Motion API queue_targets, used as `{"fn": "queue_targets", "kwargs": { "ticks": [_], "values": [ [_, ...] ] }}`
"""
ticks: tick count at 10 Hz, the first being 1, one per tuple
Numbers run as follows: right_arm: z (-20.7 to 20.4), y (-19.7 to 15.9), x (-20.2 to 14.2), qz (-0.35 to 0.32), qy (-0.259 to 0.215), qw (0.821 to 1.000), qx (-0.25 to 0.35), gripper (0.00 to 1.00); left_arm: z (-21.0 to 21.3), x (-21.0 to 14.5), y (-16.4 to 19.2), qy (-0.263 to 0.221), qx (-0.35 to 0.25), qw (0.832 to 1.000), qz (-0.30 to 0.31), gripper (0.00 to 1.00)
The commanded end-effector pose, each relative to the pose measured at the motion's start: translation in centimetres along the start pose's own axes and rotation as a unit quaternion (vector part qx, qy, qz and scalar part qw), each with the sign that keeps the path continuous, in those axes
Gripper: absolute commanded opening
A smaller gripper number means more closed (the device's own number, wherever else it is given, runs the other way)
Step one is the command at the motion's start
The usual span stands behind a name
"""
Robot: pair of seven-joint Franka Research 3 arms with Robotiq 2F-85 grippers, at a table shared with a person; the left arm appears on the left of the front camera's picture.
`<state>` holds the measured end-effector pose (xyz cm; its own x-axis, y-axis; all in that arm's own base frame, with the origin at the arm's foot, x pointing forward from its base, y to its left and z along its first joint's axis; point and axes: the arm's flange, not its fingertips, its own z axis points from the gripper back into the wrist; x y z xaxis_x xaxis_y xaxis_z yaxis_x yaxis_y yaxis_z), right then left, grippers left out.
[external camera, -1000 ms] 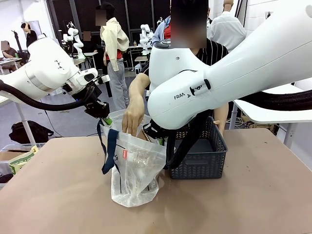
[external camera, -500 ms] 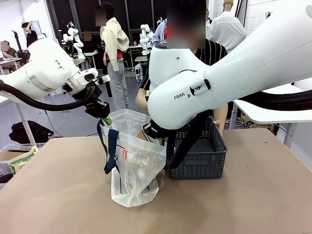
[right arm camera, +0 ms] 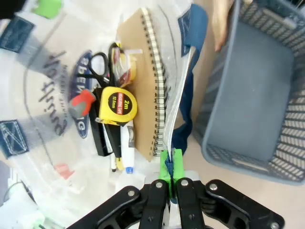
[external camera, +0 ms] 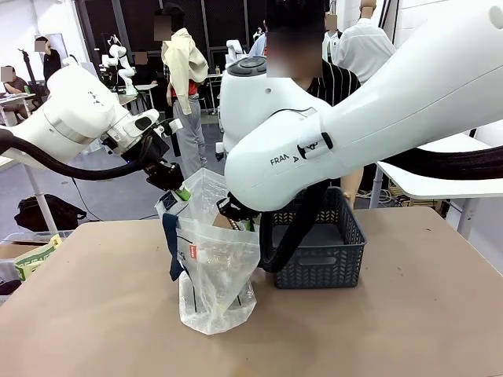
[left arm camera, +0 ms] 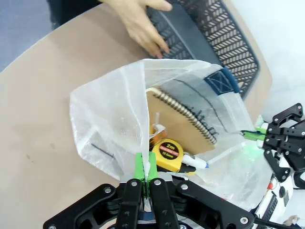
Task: Transfer purchased items from the store into the shopping bag.
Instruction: Move the Reusable shopping bag to the right side of the table.
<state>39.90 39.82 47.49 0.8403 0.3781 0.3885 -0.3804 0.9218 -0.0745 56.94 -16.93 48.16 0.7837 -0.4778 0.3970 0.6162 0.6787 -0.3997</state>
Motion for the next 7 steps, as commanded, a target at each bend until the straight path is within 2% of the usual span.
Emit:
{"fn": "queue_targets", "kwargs": {
  "ticks": [1, 3, 5, 7],
  "values": [
    [-0.5, 2.1, 2.1, 0.057, -0.011, 0.998, -0.024, 0.0, 0.3, 1.1, 1.6, 0.007, -0.067, 0.998, 0.012, 0.0],
    [-0.8, 3.3, 3.0, 0.108, -0.012, 0.994, -0.011, 0.0, 0.3, 1.7, 2.2, -0.007, -0.11, 0.994, 0.022, 0.0],
    [-1.7, 4.6, 4.0, 0.172, -0.001, 0.985, 0.014, 0.0, 0.4, 2.6, 3.1, 0.007, -0.149, 0.989, 0.006, 0.0],
    [-2.4, 6.1, 4.7, 0.219, 0.016, 0.975, 0.036, 0.0, 0.5, 2.9, 3.6, -0.007, -0.178, 0.984, -0.011, 0.0]
  ]
}}
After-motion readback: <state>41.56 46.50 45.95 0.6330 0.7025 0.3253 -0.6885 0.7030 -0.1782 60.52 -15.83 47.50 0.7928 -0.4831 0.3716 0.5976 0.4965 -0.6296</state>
